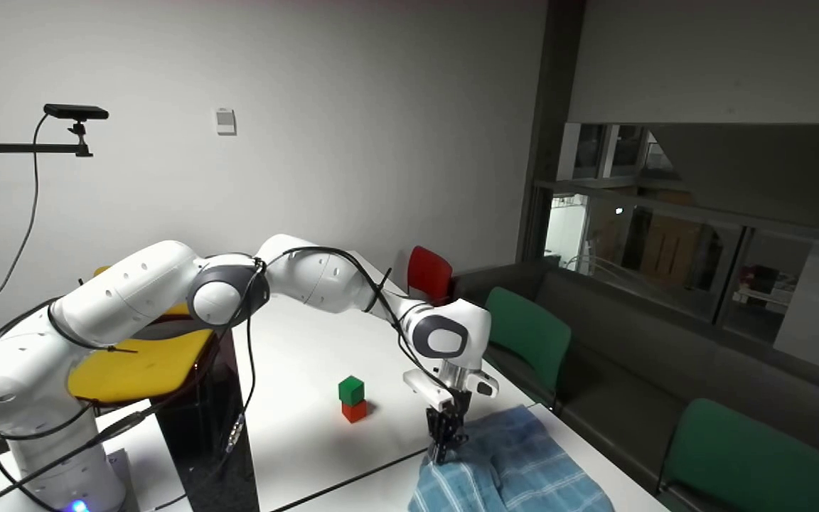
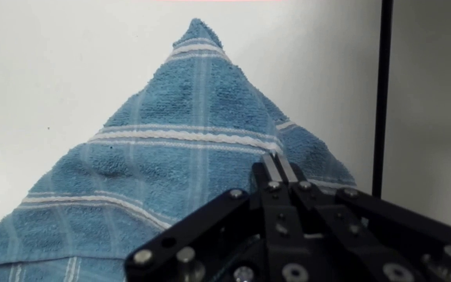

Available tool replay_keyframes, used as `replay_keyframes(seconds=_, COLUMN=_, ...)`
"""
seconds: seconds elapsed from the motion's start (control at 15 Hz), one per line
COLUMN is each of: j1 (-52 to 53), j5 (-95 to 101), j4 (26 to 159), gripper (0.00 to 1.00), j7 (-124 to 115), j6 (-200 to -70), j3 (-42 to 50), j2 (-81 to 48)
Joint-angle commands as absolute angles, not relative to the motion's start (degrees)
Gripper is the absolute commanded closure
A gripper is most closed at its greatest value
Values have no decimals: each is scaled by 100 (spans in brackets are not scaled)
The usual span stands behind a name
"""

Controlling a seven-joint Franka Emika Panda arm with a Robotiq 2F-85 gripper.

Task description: Unfold the blue towel

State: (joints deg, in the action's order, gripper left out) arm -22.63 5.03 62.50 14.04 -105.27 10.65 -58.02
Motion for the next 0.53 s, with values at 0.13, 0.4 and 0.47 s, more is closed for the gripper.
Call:
replay_keyframes(seconds=0.13, j1=-2478, j5=274, j4=6515, gripper=100, j7=1536, j6=-10866, j3=980, j2=-5368)
replay_keyframes(seconds=0.4, j1=-2805, j5=-115, j4=7173, gripper=100, j7=1541, j6=-11649, j3=986, j2=-4752)
replay_keyframes(seconds=0.47, j1=-2875, j5=-205, j4=7308, gripper=100, j7=1518, j6=-11791, j3=998, j2=-4632)
